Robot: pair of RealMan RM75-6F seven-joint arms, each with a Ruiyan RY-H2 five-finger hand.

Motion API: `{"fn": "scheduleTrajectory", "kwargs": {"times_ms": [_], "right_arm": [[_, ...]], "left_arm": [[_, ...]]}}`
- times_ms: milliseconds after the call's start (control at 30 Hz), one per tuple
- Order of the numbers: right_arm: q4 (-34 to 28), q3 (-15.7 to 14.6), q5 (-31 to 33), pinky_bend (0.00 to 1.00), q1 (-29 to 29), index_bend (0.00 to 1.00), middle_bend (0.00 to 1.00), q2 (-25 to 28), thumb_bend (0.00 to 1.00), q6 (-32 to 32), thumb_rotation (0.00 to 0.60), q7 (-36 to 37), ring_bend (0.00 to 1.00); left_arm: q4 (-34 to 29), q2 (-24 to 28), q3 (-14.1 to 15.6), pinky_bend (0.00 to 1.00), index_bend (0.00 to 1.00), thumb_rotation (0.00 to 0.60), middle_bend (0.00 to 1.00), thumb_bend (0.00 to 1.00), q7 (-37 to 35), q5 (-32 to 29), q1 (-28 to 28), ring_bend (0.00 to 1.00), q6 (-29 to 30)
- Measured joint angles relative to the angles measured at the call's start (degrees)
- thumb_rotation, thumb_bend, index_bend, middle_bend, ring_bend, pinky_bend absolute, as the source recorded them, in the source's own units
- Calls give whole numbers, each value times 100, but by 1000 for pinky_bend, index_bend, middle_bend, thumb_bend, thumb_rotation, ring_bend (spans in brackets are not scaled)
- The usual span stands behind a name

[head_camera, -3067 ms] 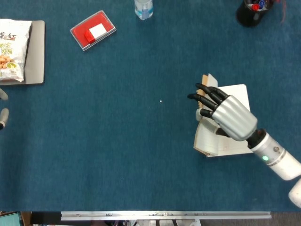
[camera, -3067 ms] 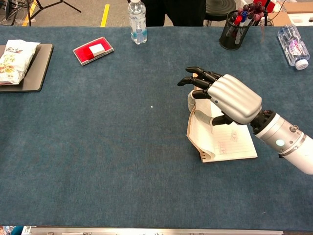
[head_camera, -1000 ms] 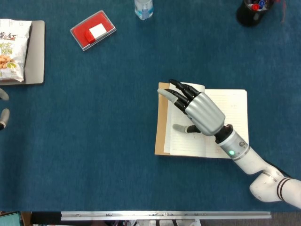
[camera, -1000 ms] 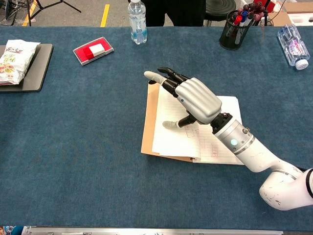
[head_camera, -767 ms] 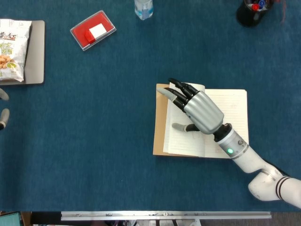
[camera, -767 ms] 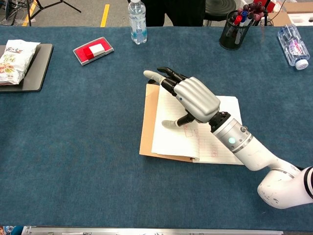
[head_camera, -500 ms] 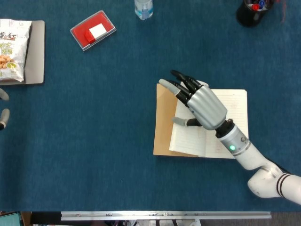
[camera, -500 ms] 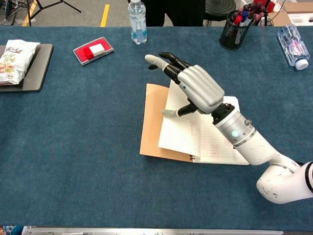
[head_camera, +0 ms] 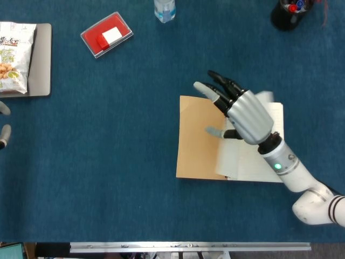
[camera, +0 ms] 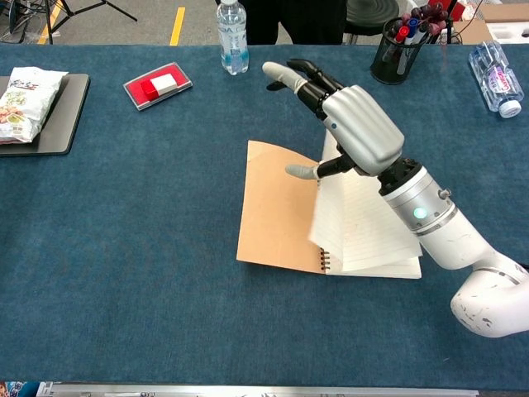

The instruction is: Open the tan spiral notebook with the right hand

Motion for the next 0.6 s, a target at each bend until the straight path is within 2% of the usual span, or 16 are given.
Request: {"fn": "scheduleTrajectory", "kwargs": {"times_ms": [433, 600], "right_arm": [[-1460, 17, -135, 229, -174, 34, 231, 1171, 2, 264, 600, -742, 68], [-1806, -46, -145, 229, -306, 38, 231, 1543, 1, 254, 600, -932, 70]], "left_arm": [[-1, -18, 2, 605, 488, 600, 478, 256, 47, 5, -10, 437, -2], [-4, -19, 1, 605, 488, 600, 478, 256, 49, 2, -9, 437, -1]]}}
